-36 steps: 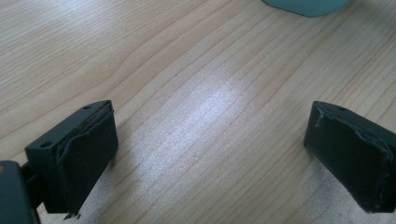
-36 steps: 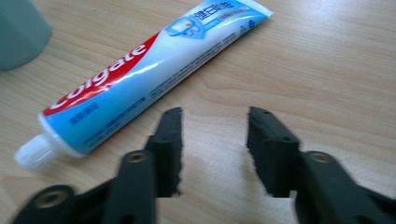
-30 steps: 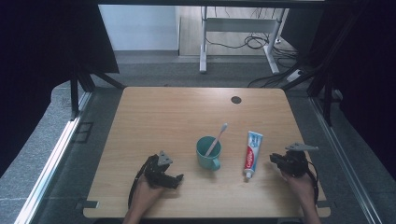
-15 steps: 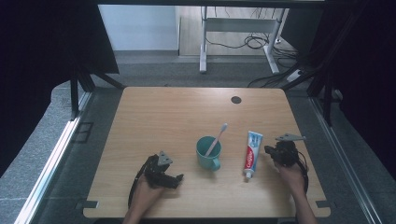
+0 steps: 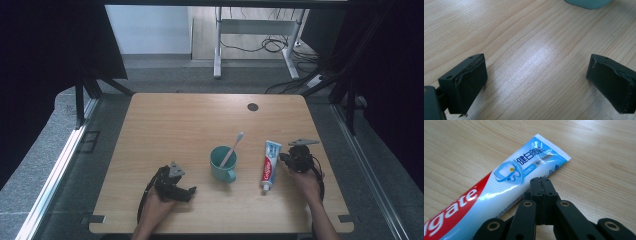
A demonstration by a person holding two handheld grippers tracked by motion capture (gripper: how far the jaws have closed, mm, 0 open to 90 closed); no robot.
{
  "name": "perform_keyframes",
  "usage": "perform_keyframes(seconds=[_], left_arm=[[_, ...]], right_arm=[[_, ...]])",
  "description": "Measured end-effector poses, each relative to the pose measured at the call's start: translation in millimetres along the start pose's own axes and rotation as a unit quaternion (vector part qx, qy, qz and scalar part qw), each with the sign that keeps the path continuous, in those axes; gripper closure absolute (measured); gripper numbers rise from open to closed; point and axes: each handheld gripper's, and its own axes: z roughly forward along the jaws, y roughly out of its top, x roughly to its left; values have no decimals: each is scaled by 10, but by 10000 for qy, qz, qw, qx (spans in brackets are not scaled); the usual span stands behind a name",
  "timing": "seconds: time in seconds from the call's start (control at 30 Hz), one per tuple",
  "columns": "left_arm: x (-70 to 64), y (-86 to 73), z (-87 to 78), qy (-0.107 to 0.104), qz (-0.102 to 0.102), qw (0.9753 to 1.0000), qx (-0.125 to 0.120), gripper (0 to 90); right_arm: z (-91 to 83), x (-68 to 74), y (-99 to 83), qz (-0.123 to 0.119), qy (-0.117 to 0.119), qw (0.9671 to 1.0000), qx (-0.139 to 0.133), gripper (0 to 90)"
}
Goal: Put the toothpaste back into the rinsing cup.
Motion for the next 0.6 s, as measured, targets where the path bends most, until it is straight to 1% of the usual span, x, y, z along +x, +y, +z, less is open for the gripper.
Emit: perform_keyframes(seconds=[0.13,0.3,0.5,0.6], left_arm=[[0,0,0,0,1,10000,1,30],[0,0,0,0,0,10000,0,30],[0,0,-1,-2,3,10000,3,30],[0,0,-1,-3,0,10000,0,30]], right_arm=[[69,8,5,41,27,10000,82,890],[121,29,28,106,114,9999,75,891],[197,112,93,82,288,9995,69,890],[239,173,138,51,451,9989,72,889]])
